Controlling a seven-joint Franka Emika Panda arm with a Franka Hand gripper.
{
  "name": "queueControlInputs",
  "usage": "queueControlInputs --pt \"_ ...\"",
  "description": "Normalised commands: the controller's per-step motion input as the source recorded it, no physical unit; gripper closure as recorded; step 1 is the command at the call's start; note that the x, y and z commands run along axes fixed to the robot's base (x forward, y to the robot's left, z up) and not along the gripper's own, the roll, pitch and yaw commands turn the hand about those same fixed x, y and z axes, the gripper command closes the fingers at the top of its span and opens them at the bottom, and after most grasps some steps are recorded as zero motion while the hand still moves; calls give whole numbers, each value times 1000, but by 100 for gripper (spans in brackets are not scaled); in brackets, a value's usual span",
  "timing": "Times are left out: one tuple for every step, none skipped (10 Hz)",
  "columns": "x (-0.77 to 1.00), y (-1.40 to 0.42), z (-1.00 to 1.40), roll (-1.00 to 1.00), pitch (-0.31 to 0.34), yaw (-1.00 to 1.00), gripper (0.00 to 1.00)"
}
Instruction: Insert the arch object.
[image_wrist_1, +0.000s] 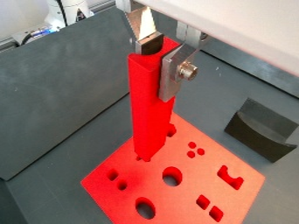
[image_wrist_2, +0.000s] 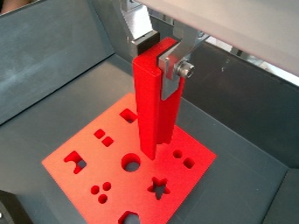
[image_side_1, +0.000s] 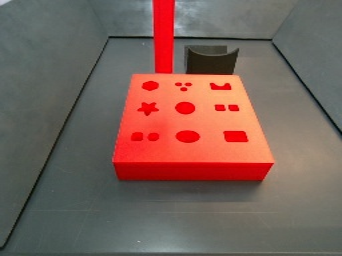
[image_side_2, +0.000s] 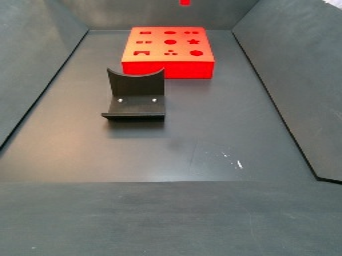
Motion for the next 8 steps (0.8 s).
queueControlInputs --pt "0 0 -6 -9 0 0 100" --pt "589 220 -143 -43 0 -149 100" --pt "634 329 -129 -14 -16 -634 100" --pt "580 274 -143 0 -13 -689 100" --pt "546 226 -183 0 -10 -714 100" --pt "551 194 -257 31 0 -720 100" --pt "517 137 -294 94 0 -737 100" --pt "526 126 -314 123 0 -726 100"
